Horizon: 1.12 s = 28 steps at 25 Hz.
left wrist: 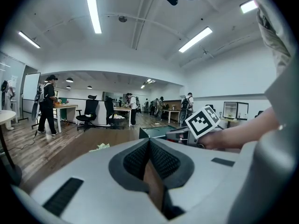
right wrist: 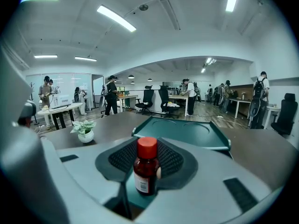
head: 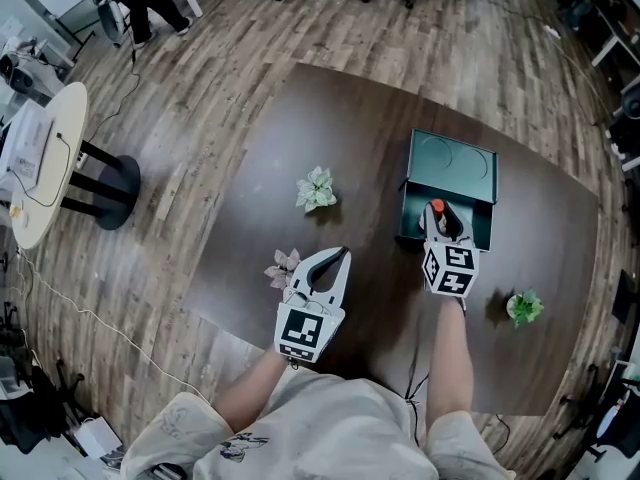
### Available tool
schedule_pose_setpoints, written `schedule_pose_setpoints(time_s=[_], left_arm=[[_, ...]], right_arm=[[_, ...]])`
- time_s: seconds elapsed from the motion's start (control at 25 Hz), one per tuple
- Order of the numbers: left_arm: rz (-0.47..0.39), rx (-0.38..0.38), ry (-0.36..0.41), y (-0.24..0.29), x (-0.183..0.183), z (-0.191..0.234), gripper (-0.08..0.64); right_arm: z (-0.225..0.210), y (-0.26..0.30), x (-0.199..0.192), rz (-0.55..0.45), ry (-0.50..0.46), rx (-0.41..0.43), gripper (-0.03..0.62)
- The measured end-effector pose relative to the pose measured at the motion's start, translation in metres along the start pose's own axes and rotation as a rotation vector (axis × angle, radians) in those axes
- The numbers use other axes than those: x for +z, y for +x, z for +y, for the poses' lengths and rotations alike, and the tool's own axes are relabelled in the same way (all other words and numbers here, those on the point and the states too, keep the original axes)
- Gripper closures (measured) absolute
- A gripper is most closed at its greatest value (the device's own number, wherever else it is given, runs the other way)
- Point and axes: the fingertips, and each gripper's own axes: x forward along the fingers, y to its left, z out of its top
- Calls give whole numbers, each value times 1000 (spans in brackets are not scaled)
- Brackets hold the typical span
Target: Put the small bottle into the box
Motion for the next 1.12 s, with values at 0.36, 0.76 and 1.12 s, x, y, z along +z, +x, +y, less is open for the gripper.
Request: schedule_pose_setpoints(time_s=[0.36, 0.76, 1.12], left_arm=[[6, -22, 5, 4, -1, -9, 558], [8, -34, 10, 3, -4, -15, 558], [9, -49, 13, 4, -3, -22, 558]], right_arm=[[3, -9, -6, 57, -42, 8, 463], [1, -31, -20, 93, -12, -19, 459], [1, -39, -24, 68, 7, -37, 457]])
